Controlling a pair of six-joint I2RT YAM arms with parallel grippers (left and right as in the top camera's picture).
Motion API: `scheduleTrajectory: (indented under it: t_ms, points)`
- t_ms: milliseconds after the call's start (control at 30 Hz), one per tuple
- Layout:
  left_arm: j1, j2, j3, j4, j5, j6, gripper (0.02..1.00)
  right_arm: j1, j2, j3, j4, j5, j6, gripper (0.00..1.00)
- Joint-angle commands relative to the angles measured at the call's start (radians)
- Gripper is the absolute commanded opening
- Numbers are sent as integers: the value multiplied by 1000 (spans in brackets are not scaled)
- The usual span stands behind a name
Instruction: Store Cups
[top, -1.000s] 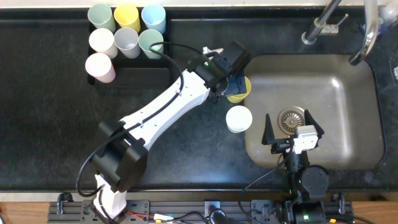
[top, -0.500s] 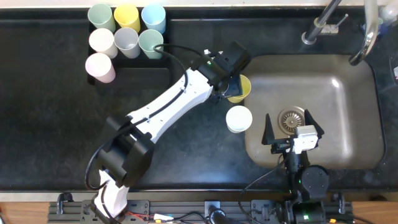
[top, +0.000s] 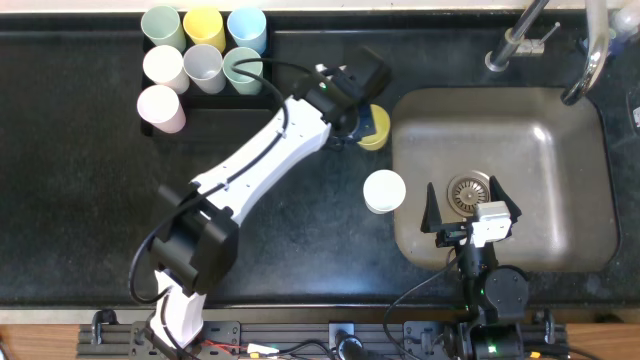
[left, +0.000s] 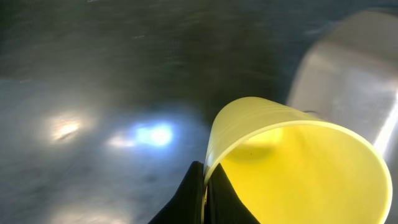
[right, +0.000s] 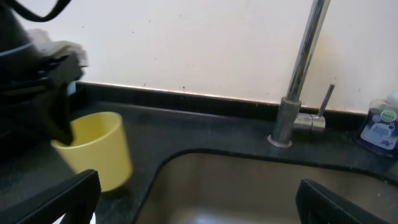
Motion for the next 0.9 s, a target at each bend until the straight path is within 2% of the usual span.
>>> scheduleTrajectory:
  t_ms: [33, 167, 300, 433, 600, 900]
  points:
    - [97, -119, 21, -82, -36, -10, 36, -2, -7, -13, 5, -3, -3, 998]
    - [249, -191, 21, -206, -56, -93, 36, -2, -7, -13, 5, -3, -3, 998]
    - [473, -209, 21, -246, -39, -158, 36, -2, -7, -13, 5, -3, -3, 996]
    - [588, -206, 21, -249, -12, -196, 36, -2, -7, -13, 5, -3, -3, 998]
    - [646, -202, 13, -253, 13, -196, 36, -2, -7, -13, 5, -3, -3, 998]
    - [646, -201, -74, -261, -6, -218, 36, -2, -7, -13, 5, -3, -3, 996]
